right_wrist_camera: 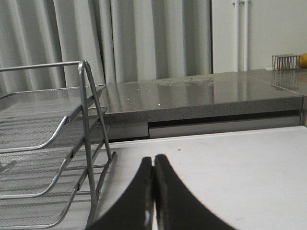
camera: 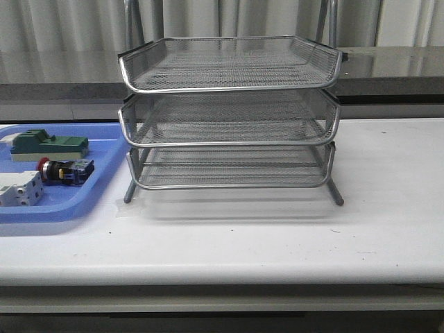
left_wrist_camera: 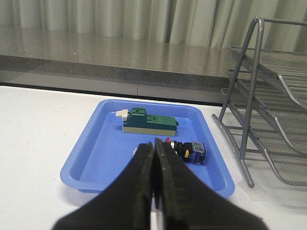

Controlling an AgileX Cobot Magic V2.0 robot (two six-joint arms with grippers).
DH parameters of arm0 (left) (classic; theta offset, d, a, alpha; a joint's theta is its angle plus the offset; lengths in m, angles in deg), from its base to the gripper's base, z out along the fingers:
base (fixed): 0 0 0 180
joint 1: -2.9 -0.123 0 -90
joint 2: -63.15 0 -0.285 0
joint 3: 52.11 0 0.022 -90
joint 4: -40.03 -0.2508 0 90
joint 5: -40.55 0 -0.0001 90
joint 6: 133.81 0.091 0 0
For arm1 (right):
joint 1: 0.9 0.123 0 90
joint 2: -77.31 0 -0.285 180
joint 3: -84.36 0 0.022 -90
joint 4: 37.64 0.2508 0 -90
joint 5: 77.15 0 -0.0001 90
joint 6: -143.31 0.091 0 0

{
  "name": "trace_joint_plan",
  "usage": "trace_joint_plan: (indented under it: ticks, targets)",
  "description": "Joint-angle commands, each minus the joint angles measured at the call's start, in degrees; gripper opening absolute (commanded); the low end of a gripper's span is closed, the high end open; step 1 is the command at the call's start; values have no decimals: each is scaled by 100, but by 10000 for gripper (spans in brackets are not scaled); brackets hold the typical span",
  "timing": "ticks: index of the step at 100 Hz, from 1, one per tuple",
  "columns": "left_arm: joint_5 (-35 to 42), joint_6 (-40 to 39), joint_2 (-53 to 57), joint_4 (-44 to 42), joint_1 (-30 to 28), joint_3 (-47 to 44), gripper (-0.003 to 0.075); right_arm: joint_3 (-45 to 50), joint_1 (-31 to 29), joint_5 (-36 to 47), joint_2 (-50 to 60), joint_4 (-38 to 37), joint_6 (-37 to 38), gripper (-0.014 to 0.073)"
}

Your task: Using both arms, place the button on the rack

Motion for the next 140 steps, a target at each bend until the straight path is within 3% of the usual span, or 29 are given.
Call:
trace_joint_plan:
  ticks: [1, 11, 28, 58, 75, 93, 120, 132, 140]
  targets:
    - [490, -22, 176, 15, 42, -270, -20, -163, -26, 492, 62, -31, -44, -59]
    - [490, -22, 176, 15, 42, -270, -20, -449, -26, 109, 57, 28, -44, -59]
    - [490, -22, 176, 15, 42, -270, -20, -1356, -26, -1240, -244, 82, -44, -59]
    - [490, -22, 176, 15, 42, -270, -20, -2984, -26, -3120, -2103, 955, -44, -59]
    - [490, -22, 176, 15, 42, -270, -20, -3356, -26, -2974, -3078, 1432, -44, -59]
    - [490, -22, 176, 15, 42, -270, -20, -3347, -26, -2541, -3575, 1988, -44, -59]
    - [490, -22, 176, 15, 42, -270, -20, -3347, -26, -2571, -4244, 3092, -44, -53]
    - [490, -22, 176, 15, 42, -270, -20, -3347, 12, -2628, -4707, 3542, -44, 34]
    - [490, -22, 176, 15, 42, -270, -20, -3347, 92, -2628, -5044, 3908, -46, 145]
